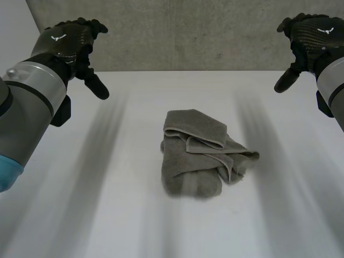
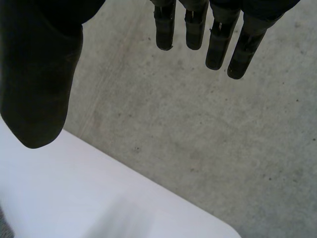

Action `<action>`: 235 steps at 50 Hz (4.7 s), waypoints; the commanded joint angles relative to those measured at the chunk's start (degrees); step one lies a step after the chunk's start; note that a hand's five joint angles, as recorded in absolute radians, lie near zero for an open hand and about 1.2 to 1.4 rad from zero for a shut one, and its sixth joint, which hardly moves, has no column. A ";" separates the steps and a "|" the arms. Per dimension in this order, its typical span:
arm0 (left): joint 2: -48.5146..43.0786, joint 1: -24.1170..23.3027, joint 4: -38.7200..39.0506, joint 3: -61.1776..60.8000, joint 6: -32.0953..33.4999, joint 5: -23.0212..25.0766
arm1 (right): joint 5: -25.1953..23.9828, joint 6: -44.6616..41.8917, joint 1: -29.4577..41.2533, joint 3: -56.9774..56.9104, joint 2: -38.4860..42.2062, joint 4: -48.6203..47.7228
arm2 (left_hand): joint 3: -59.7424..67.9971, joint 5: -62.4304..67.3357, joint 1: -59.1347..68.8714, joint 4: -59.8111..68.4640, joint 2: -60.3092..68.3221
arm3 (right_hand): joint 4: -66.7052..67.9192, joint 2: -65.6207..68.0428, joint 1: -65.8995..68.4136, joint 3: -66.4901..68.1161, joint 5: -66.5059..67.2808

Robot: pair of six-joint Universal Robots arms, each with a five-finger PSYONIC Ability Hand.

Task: Fold the towel.

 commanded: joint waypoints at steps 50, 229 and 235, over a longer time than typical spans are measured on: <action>-24.68 -12.17 15.70 -12.46 10.78 9.83 | -10.41 -12.05 1.07 -1.97 26.53 6.88 | 18.57 18.89 18.43 18.56 19.86 | 37.99 38.97 40.15 38.80 39.91; -16.34 -2.33 13.17 -9.60 17.20 11.75 | -24.83 -28.49 -5.08 1.02 12.91 14.36 | 68.17 68.49 68.03 68.16 69.46 | 64.50 65.49 66.66 65.32 66.43; -15.37 -2.33 17.56 5.16 17.03 11.84 | -15.00 -15.33 -2.54 -8.90 11.86 -7.73 | 68.17 68.49 68.03 68.16 69.46 | 64.50 65.49 66.66 65.32 66.43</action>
